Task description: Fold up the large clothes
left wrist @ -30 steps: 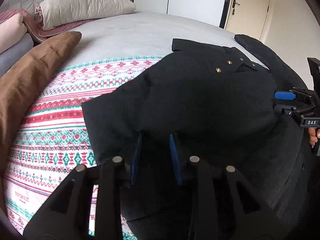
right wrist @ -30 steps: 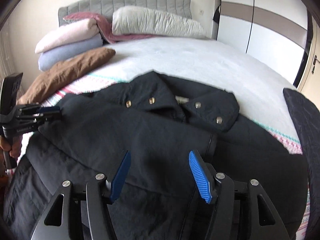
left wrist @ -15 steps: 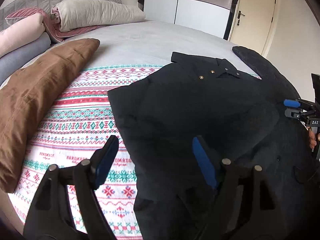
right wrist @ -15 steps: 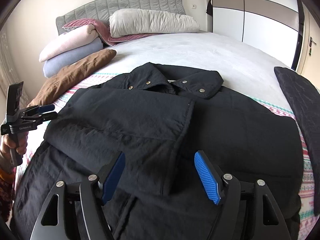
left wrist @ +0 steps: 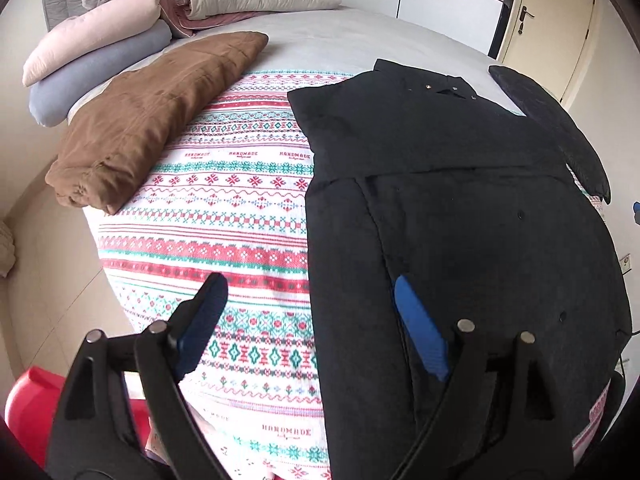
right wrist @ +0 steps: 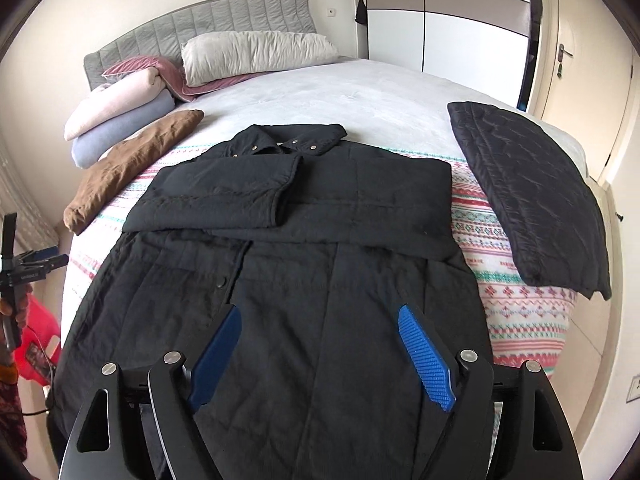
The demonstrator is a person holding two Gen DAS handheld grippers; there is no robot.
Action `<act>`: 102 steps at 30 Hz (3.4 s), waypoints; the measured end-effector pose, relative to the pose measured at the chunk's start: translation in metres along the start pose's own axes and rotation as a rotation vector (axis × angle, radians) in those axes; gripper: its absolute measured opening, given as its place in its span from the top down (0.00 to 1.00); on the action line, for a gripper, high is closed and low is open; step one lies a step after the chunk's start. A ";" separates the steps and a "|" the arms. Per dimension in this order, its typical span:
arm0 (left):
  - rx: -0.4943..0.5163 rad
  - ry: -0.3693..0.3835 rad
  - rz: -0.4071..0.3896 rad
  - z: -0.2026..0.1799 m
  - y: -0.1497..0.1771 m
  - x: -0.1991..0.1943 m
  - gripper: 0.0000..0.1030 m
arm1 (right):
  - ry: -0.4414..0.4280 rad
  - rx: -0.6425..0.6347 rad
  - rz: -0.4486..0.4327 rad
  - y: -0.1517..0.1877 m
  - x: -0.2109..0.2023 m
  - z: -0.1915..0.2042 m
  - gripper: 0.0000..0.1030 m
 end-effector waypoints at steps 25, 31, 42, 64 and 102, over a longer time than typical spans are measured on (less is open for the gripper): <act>-0.057 0.254 0.244 -0.017 0.154 0.002 0.08 | -0.129 0.262 0.142 0.184 -0.028 -0.088 0.16; -0.036 0.316 0.293 -0.022 0.164 0.013 0.08 | -0.135 0.339 0.171 0.198 -0.015 -0.110 0.16; -0.055 0.371 0.321 -0.021 0.183 0.022 0.10 | -0.203 0.444 0.232 0.216 0.016 -0.135 0.16; -0.129 0.468 0.257 -0.023 0.191 -0.003 0.78 | -0.294 0.444 0.185 0.211 -0.003 -0.103 0.84; -0.230 0.278 0.017 0.001 -0.259 0.139 0.86 | -0.166 0.503 -0.051 -0.195 0.147 -0.189 0.89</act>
Point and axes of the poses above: each gripper's, at about its wrist camera, not at the fingertips, and x roughly the way its jaws point, z to its left, y to its underside, the point moved 1 cm from there along x, roughly the way its jaws point, and after that the axes turned 8 degrees about z, right-handed, at the moved point
